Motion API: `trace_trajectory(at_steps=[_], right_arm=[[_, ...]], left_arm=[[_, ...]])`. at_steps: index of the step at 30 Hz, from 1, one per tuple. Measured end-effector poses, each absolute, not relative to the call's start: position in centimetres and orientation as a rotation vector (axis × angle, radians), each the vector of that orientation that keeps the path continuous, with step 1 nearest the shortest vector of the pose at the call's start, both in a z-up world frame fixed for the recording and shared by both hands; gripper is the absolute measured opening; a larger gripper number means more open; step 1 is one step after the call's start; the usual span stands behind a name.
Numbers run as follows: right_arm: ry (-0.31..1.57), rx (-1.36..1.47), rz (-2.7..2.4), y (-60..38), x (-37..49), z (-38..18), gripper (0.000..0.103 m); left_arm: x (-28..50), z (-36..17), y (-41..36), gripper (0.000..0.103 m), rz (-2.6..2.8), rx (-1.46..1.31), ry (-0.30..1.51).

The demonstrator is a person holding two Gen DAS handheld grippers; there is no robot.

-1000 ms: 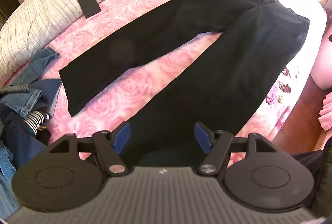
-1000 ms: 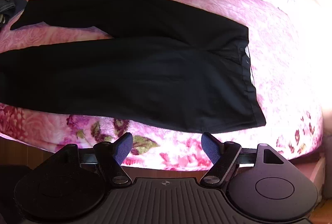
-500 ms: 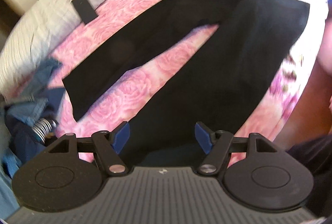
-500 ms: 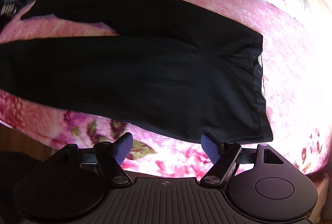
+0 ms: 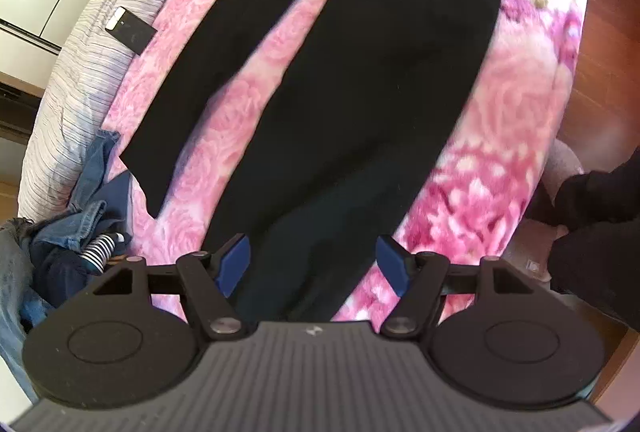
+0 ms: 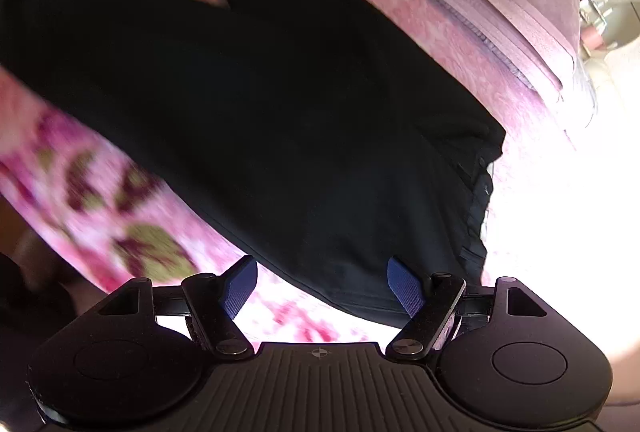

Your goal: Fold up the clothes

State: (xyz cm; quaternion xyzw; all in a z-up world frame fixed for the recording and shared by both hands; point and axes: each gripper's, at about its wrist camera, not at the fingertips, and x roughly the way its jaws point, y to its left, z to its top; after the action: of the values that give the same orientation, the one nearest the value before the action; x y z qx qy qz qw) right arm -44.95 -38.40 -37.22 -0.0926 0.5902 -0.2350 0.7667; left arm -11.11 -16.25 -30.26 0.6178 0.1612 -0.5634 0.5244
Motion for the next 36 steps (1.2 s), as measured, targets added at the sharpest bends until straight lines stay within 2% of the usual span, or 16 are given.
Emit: trace_trajectory(at_steps=[5, 8, 12, 14, 15, 16, 18, 27, 34, 36], right_arm=[[1.336, -0.264, -0.502, -37.0, -44.2, -40.0, 0.076], [1.32, -0.353, -0.469, -35.2, -43.9, -41.0, 0.076], [1.314, -0.417, -0.439, -33.5, -43.8, -42.0, 0.076], [1.309, -0.437, -0.444, -33.5, -43.9, -42.2, 0.076], [1.308, -0.439, -0.449, -33.6, -44.1, -42.3, 0.076], [1.307, -0.443, -0.456, -33.7, -44.3, -42.5, 0.076], [1.303, -0.455, -0.466, -34.0, -44.9, -42.7, 0.076], [1.283, -0.601, -0.464, -38.0, -49.9, -44.8, 0.076], [1.188, -0.828, -0.398, -42.8, -53.7, -49.0, 0.075], [1.151, -0.87, -0.378, -44.1, -54.4, -49.7, 0.07]], left_arm=[[-9.0, -36.2, -14.9, 0.065, -1.336, 1.605, 0.309], [-7.4, -39.0, -14.6, 0.057, -1.345, 1.646, 0.298], [-6.3, -39.5, -14.2, 0.06, -1.399, 1.622, 0.257], [-5.9, -39.2, -14.2, 0.056, -1.397, 1.595, 0.269], [-5.7, -39.2, -14.2, 0.046, -1.394, 1.585, 0.279], [-5.7, -39.2, -14.2, 0.03, -1.385, 1.582, 0.281], [-5.8, -39.3, -14.3, 0.013, -1.354, 1.586, 0.271], [-8.0, -41.5, -16.0, 0.014, -1.168, 1.648, 0.213], [-9.4, -42.0, -17.5, 0.004, -1.002, 1.615, 0.267], [-9.7, -41.9, -17.7, 0.003, -0.973, 1.618, 0.279]])
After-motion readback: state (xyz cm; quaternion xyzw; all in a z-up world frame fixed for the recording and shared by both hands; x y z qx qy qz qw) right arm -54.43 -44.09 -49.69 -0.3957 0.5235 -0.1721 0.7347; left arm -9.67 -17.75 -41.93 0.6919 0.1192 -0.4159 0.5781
